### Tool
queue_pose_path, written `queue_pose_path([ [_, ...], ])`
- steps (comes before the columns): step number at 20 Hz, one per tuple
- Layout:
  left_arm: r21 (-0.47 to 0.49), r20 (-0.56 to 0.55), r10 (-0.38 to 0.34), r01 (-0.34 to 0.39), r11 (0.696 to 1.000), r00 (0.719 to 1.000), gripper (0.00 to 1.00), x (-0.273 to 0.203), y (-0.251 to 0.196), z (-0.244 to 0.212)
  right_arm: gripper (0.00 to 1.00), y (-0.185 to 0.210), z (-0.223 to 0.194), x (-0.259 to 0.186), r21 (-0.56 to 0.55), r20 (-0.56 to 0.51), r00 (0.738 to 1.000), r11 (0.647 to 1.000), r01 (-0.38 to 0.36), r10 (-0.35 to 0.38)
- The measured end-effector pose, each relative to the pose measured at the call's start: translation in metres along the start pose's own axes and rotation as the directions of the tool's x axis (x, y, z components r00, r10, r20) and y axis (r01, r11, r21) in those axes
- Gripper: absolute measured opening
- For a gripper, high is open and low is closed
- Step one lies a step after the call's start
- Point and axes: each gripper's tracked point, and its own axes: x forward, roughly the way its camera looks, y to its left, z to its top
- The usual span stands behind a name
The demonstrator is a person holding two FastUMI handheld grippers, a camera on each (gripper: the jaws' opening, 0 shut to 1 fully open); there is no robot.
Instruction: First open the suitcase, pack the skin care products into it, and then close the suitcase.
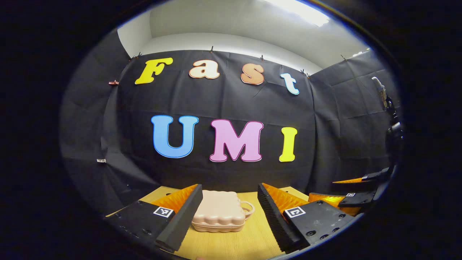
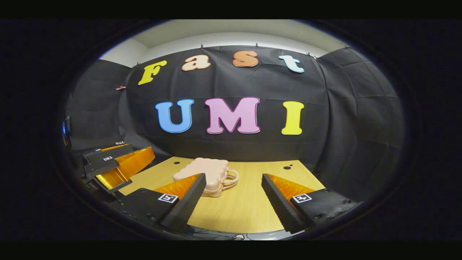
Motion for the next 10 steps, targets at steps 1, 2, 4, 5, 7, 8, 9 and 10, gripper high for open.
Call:
queue_pose_path([
  [1,-0.002,0.001,-0.001,0.001,1.0,1.0,0.96,0.001,0.0,0.0,0.98,0.0,0.0,0.0,-0.002,0.001,1.0,1.0,0.001,-0.001],
  [2,0.0,0.002,-0.002,0.002,1.0,1.0,0.96,0.0,0.002,0.0,0.98,0.001,0.002,-0.003,-0.001,-0.001,1.0,1.0,0.001,-0.001],
  [4,0.012,0.004,-0.002,0.002,1.0,1.0,0.96,0.0,0.004,0.001,0.98,0.004,0.01,-0.003,0.004,0.019,1.0,1.0,-0.006,0.006],
  [5,0.015,0.007,-0.002,0.001,1.0,1.0,0.96,0.0,0.004,0.002,0.98,0.006,0.014,-0.003,0.002,0.032,0.999,1.0,-0.007,0.007],
  [7,0.009,0.009,-0.005,0.005,1.0,1.0,0.96,-0.002,0.006,0.002,0.98,0.008,0.013,-0.003,0.001,0.035,0.999,1.0,-0.012,0.012],
  [8,0.007,0.008,-0.007,0.007,1.0,1.0,0.96,-0.001,0.007,0.003,0.98,0.009,0.011,-0.003,0.002,0.03,0.999,1.0,-0.017,0.016],
  [9,0.007,0.011,-0.004,0.004,1.0,1.0,0.96,-0.001,0.008,0.003,0.98,0.011,0.009,-0.003,0.005,0.024,1.0,1.0,-0.019,0.019],
  [10,0.005,0.011,-0.003,0.003,1.0,1.0,0.96,0.0,0.009,0.003,0.98,0.013,0.009,-0.003,0.007,0.02,1.0,1.0,-0.02,0.02],
])
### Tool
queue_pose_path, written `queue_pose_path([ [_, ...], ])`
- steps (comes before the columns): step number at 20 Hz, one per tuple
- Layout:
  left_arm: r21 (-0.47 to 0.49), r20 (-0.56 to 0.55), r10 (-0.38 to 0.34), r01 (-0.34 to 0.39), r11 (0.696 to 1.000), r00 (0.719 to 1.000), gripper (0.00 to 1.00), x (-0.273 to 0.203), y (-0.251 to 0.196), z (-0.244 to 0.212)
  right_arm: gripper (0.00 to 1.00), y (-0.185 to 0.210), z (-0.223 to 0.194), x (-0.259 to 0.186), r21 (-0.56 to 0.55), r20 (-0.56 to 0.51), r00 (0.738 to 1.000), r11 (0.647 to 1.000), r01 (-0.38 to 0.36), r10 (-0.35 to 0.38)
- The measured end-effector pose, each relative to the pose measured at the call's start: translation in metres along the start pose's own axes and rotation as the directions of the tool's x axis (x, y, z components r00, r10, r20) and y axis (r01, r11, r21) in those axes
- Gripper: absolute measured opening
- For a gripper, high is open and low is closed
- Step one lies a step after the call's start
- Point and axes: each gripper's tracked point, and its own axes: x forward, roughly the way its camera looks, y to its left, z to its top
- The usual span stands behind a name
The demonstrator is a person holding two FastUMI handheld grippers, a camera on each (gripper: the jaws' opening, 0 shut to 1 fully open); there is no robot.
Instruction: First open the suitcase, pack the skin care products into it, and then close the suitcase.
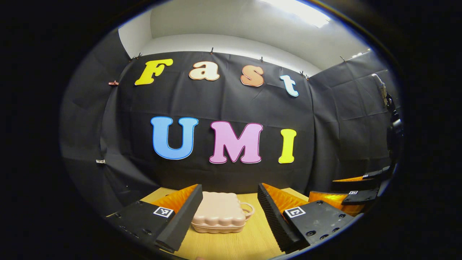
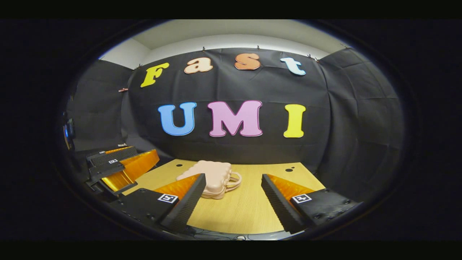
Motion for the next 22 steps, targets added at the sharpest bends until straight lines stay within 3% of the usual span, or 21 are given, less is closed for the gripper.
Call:
queue_pose_path([
  [22,-0.016,-0.025,0.048,-0.048,0.999,0.999,0.96,-0.005,0.027,-0.007,0.98,0.037,-0.017,0.005,-0.019,-0.081,0.993,0.996,-0.091,0.089],
])
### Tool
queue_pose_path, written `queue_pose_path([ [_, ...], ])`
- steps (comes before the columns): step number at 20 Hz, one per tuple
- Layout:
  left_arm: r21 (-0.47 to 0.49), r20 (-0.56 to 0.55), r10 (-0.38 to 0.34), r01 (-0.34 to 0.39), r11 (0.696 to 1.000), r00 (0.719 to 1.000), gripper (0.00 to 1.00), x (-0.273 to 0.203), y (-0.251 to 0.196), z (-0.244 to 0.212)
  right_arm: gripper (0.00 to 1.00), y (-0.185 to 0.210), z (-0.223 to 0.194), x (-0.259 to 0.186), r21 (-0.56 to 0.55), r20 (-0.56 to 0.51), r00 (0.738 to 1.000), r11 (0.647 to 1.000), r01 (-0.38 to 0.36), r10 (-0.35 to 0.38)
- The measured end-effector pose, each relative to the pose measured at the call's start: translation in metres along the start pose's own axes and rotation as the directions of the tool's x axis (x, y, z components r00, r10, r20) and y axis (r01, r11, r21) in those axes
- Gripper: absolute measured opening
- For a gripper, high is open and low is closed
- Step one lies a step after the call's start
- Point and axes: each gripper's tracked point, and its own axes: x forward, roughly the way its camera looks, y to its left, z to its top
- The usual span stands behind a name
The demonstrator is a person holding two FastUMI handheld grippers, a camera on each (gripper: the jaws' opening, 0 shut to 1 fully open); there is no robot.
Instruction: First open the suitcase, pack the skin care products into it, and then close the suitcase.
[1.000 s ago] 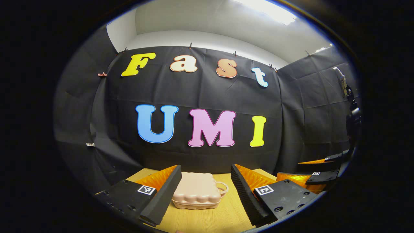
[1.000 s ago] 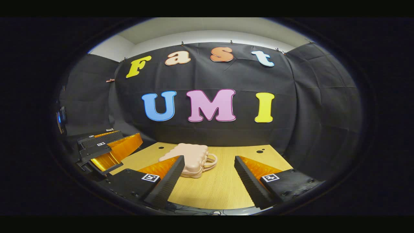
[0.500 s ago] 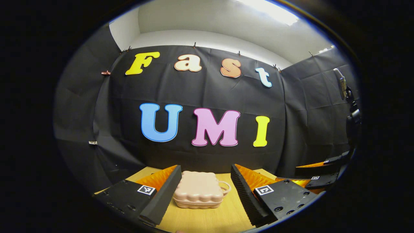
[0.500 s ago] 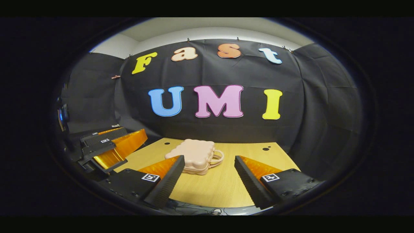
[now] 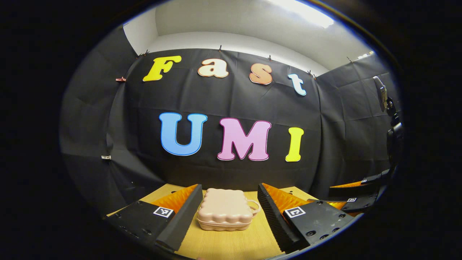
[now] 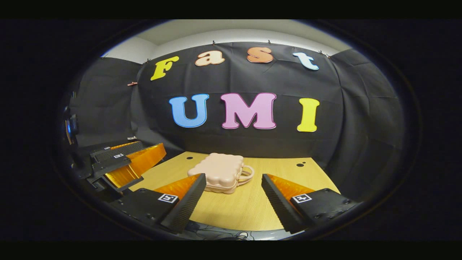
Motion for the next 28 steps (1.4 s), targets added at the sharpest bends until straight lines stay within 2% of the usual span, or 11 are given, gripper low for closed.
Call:
queue_pose_path([
  [9,-0.015,0.022,0.062,-0.061,0.998,0.998,0.96,-0.002,0.022,0.017,0.98,0.008,0.007,0.011,0.027,-0.003,0.999,0.999,-0.033,0.033],
  [15,-0.021,0.025,0.114,-0.113,0.993,0.993,0.96,-0.013,0.04,0.019,0.98,0.019,0.009,0.026,-0.003,-0.016,0.998,0.998,-0.062,0.062],
  [28,0.013,0.021,0.11,-0.111,0.994,0.994,0.96,-0.021,0.041,0.018,0.98,0.042,0.009,0.026,-0.03,-0.034,0.991,0.991,-0.129,0.128],
])
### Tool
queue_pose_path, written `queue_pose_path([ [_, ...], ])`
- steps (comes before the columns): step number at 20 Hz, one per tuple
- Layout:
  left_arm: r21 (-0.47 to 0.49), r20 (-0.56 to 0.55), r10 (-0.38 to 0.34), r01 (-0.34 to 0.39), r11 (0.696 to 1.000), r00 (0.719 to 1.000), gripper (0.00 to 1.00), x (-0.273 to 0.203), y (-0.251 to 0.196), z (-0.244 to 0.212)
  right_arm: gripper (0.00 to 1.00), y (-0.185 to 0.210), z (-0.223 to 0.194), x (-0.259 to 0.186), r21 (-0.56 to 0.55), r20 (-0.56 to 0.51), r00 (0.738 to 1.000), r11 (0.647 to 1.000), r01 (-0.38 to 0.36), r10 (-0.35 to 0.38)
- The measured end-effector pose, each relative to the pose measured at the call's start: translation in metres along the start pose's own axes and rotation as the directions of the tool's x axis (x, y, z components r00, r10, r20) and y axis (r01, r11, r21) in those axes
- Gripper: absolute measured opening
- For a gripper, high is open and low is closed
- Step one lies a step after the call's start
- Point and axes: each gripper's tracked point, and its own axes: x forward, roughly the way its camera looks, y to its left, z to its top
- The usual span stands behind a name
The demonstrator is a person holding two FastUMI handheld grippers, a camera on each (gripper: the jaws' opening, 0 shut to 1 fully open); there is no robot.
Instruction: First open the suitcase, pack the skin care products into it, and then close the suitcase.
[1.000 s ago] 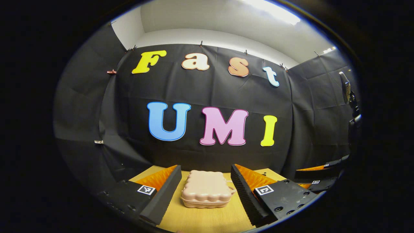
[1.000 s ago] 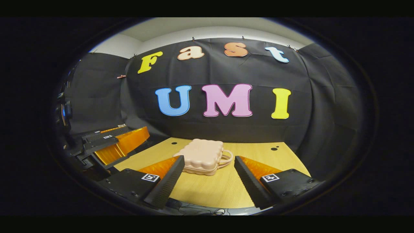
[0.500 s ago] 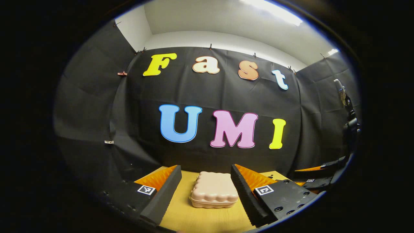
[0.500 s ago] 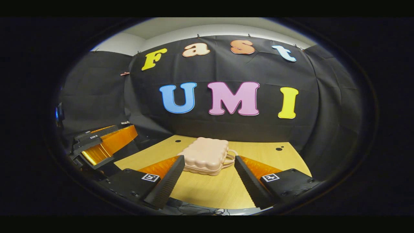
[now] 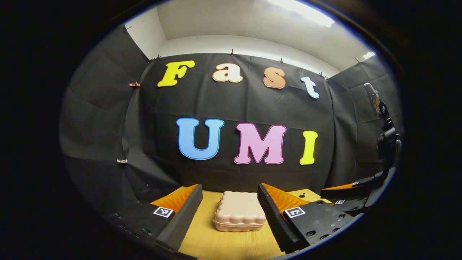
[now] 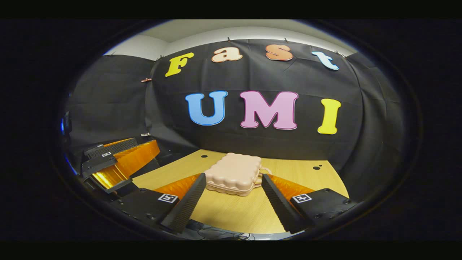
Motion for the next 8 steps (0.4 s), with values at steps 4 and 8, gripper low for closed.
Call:
queue_pose_path([
  [4,-0.01,-0.003,0.001,-0.001,1.0,1.0,0.96,-0.0033,-0.0007,-0.0005,0.98,0.0007,0.0028,0.0004,-0.001,0.008,1.0,1.0,-0.011,0.011],
  [8,-0.015,-0.006,0.008,-0.008,1.0,1.0,0.96,-0.0035,-0.0001,-0.0026,0.98,-0.0023,-0.0013,-0.0008,0.002,0.004,1.0,1.0,-0.011,0.011],
])
